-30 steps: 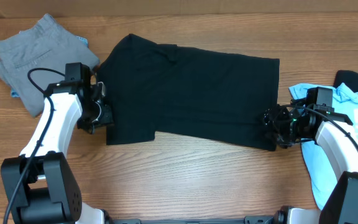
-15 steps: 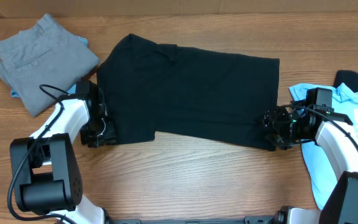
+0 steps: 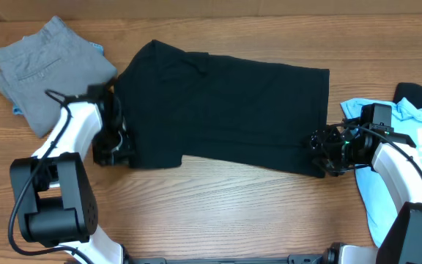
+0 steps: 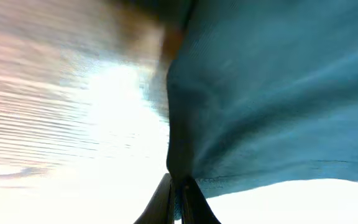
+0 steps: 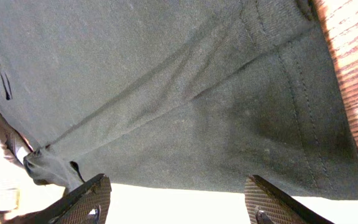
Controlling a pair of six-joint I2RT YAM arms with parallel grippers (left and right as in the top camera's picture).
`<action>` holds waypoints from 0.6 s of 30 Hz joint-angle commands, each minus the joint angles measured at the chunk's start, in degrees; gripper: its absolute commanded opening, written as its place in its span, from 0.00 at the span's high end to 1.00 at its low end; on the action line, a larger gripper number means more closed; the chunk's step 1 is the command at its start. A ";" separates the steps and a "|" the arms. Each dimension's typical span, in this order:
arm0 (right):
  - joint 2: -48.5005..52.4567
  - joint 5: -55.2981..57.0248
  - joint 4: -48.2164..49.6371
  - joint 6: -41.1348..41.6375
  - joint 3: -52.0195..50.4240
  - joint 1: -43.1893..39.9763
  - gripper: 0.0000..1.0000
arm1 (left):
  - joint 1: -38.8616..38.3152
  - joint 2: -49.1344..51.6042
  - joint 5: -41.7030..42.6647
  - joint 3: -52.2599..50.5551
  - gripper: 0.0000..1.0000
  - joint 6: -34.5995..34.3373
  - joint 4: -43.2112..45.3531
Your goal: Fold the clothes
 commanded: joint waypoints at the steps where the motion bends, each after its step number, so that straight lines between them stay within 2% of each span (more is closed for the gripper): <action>1: -0.61 -0.48 0.13 -0.17 1.64 -0.24 0.27 | -0.39 -3.52 3.37 8.63 0.96 2.10 -1.40; 6: -0.61 -0.50 0.11 -0.20 1.64 -0.24 0.26 | -0.37 -3.74 10.75 13.79 0.89 2.12 1.88; 11: -0.61 -0.50 0.13 -0.20 1.64 -0.24 0.26 | -0.48 -3.23 14.14 13.57 0.90 1.84 7.93; 18: -0.61 -0.50 0.74 -0.20 1.64 -0.24 0.25 | -2.43 -2.25 19.45 13.55 0.92 -2.23 14.03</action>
